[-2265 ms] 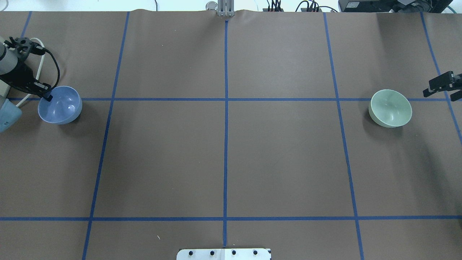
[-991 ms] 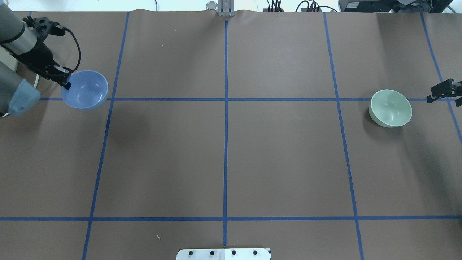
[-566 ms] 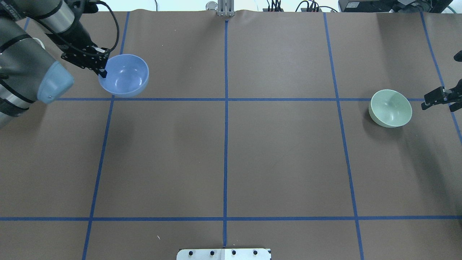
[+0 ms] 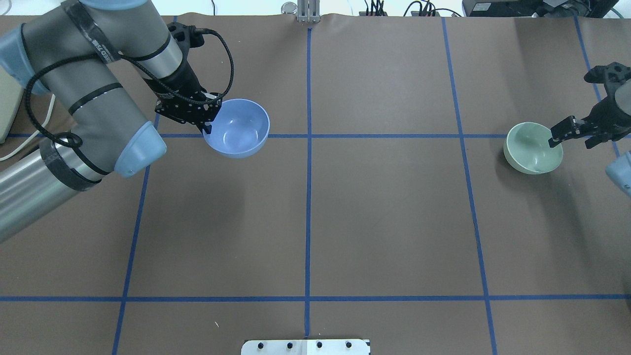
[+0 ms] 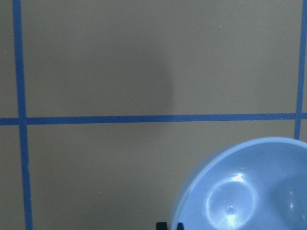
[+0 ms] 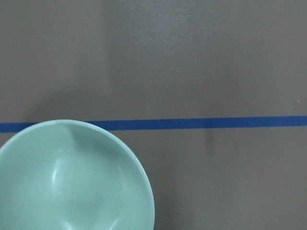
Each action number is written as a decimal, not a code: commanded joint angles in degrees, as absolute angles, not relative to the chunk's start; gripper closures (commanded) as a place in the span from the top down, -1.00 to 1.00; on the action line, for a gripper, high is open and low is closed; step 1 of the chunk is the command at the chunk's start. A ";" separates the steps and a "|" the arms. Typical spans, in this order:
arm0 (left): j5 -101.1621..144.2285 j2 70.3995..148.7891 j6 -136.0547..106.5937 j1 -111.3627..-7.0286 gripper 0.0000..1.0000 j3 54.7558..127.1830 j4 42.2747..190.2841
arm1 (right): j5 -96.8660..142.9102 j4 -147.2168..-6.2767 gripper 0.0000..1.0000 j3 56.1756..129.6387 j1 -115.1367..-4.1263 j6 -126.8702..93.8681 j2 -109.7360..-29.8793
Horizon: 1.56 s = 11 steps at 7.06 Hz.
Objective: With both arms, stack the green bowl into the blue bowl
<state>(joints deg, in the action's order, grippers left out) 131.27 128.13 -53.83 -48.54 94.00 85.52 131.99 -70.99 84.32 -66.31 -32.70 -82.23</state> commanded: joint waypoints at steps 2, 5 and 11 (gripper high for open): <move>129.02 128.15 -57.48 -45.01 -1.00 94.83 87.19 | 131.84 -70.84 0.98 80.69 -65.40 -32.78 -79.72; 128.76 128.41 -59.06 -44.12 -1.00 94.49 88.58 | 132.19 -70.93 -0.10 80.51 -65.13 -33.05 -79.72; 125.78 128.58 -62.73 -39.48 -1.00 93.00 92.26 | 132.36 -70.66 -1.00 82.18 -64.69 -37.95 -78.06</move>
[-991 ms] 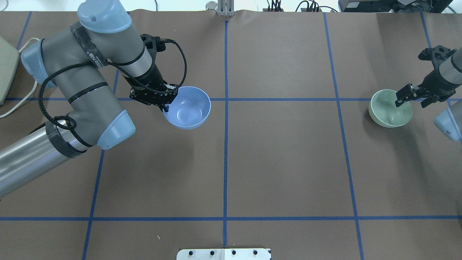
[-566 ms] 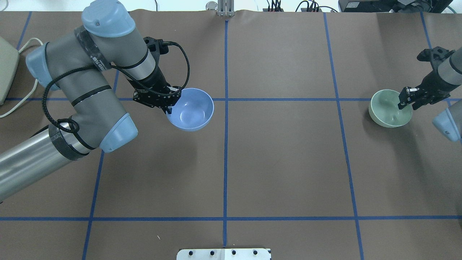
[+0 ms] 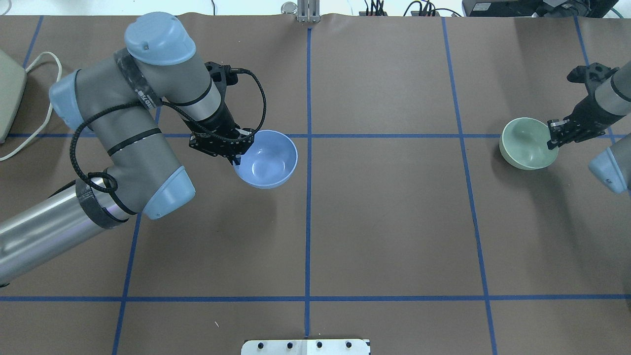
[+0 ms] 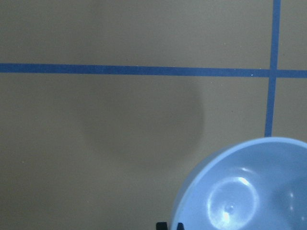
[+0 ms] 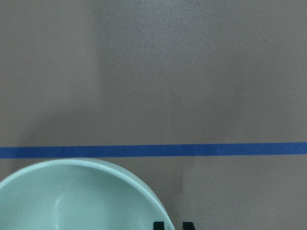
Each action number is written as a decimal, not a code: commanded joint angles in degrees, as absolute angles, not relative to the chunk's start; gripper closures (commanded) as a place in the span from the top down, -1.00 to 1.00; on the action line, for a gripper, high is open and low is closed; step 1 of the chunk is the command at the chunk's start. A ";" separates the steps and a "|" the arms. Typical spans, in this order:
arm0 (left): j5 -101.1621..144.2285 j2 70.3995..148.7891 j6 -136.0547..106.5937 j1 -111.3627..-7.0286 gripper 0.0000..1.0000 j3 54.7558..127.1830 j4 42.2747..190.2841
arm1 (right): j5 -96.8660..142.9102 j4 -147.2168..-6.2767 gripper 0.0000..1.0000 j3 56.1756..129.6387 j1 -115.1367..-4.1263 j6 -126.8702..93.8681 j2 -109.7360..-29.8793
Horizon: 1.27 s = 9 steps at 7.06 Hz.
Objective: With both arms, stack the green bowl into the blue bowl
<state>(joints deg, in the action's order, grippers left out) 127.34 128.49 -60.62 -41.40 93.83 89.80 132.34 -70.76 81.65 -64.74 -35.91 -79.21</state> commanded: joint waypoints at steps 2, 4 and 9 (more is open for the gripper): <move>125.60 131.55 -66.26 -38.15 -1.00 86.96 97.54 | 132.89 -71.97 -1.00 84.10 -64.69 -44.10 -74.11; 122.53 132.80 -66.71 -36.75 -1.00 84.48 99.13 | 135.51 -80.89 -1.00 89.70 -64.69 -44.82 -71.38; 119.18 135.62 -70.22 -34.10 -1.00 79.19 104.50 | 138.52 -91.76 -1.00 96.42 -63.98 -50.18 -65.92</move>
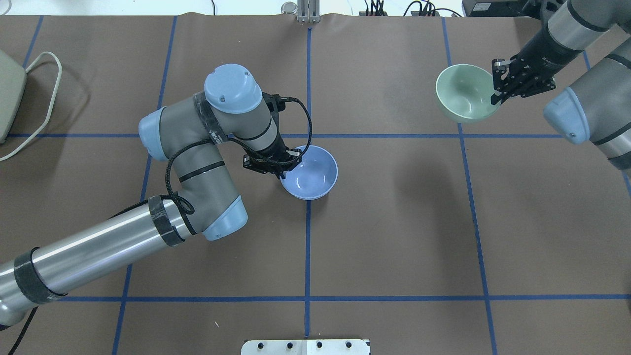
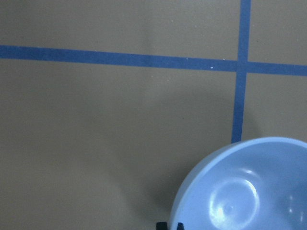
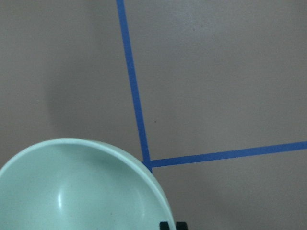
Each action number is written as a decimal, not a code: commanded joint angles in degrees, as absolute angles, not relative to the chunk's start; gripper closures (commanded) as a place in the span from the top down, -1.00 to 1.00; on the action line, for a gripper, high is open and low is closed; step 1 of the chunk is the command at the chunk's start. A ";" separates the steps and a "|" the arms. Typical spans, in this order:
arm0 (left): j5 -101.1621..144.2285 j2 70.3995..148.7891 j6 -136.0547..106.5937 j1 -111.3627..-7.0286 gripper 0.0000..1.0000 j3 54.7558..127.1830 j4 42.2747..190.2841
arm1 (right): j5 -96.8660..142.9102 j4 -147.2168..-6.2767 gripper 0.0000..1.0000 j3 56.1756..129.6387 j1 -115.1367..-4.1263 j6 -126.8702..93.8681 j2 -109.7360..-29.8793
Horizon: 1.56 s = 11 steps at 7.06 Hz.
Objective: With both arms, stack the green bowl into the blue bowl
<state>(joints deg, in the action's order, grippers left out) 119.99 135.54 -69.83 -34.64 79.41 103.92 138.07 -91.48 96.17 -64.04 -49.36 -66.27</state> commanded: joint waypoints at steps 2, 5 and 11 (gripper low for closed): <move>119.44 135.26 -69.43 -34.10 -0.46 79.36 105.37 | 138.69 -91.76 -1.00 96.68 -63.90 -50.62 -65.83; 120.14 135.00 -69.35 -36.19 0.76 82.07 105.91 | 138.60 -91.23 -1.00 97.65 -61.97 -55.52 -64.35; 138.78 118.06 -35.96 -62.19 0.82 103.94 85.23 | 126.40 -79.55 -1.00 96.51 -42.91 -83.56 -55.83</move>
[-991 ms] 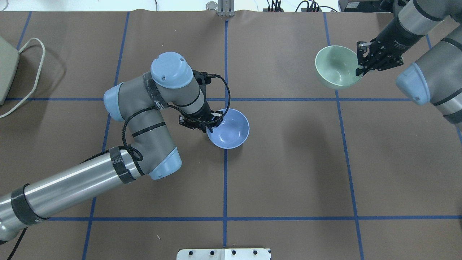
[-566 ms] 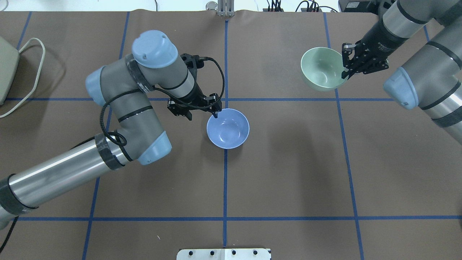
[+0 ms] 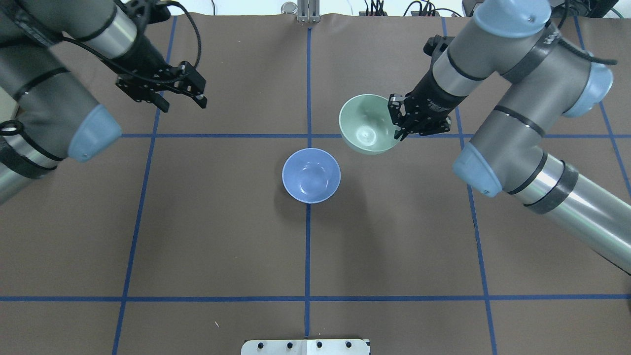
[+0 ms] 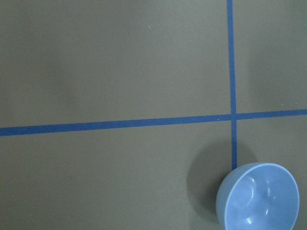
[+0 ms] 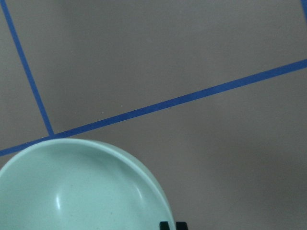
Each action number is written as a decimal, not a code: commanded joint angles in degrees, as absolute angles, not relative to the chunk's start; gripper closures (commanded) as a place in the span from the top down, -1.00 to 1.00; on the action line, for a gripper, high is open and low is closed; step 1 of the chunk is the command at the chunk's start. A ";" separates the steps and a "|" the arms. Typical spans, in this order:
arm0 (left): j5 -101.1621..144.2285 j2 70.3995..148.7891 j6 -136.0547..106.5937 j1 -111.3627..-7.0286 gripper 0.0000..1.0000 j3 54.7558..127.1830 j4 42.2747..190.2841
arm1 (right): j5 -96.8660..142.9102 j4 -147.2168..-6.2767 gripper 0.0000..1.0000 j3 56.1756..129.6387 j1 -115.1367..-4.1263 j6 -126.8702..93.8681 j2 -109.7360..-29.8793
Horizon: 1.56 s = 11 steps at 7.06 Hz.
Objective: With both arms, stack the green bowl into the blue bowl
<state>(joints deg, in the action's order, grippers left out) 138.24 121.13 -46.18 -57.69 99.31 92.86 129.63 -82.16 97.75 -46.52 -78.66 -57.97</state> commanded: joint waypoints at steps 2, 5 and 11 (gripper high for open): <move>138.78 111.13 -21.86 -68.08 0.82 105.73 83.14 | 121.84 -79.37 -1.00 94.67 -39.39 -86.82 -52.49; 138.87 106.53 -11.96 -74.35 0.86 105.91 82.97 | 118.57 -73.07 -1.00 90.90 -35.43 -88.41 -52.29; 138.78 106.35 -11.95 -74.44 0.88 105.47 82.88 | 118.56 -72.16 -1.00 89.91 -33.75 -87.98 -53.35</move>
<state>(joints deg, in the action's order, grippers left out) 138.79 106.35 -11.96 -74.44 105.56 82.91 118.57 -72.17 89.92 -33.86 -88.10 -53.17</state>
